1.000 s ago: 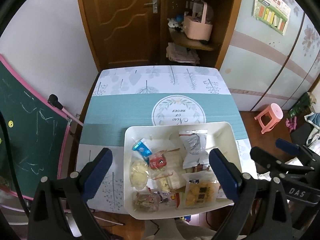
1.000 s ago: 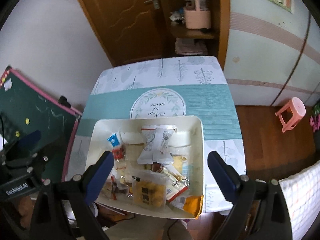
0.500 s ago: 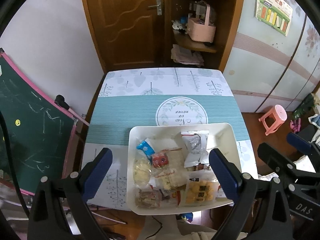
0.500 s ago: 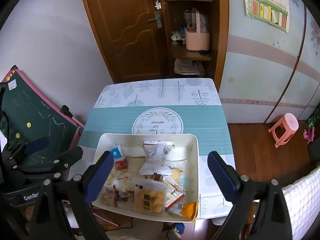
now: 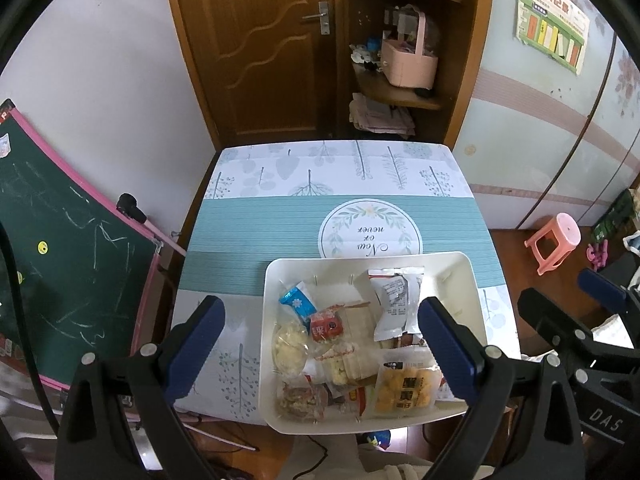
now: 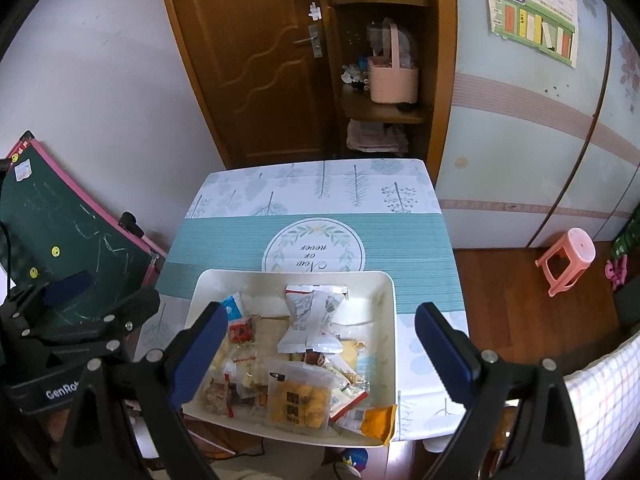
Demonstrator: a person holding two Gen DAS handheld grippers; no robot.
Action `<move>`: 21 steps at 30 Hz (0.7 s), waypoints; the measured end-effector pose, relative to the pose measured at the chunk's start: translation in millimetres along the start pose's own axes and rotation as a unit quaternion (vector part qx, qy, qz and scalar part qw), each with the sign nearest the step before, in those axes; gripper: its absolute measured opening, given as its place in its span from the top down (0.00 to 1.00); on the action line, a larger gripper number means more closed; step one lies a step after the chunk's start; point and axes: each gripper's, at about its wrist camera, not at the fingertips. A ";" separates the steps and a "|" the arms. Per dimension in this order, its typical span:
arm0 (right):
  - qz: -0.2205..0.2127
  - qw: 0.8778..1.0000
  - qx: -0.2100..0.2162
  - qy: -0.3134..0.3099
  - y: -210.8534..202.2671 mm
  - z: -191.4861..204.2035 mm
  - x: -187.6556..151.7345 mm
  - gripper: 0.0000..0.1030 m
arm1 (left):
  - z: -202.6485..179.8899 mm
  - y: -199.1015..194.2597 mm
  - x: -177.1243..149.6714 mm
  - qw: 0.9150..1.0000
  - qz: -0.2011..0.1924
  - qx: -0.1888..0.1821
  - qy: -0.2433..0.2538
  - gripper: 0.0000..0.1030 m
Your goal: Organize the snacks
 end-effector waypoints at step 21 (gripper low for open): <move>-0.004 1.000 -0.002 -0.006 4.2 -1.3 4.5 0.07 | -1.4 1.6 0.8 1.000 -0.001 0.000 0.000 0.06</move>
Point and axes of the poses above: each gripper's, at about its wrist camera, not at the fingertips, and y roughly the way its jaws point, z to its left, x to its top, and after that the axes turned 1 degree about y, right-handed
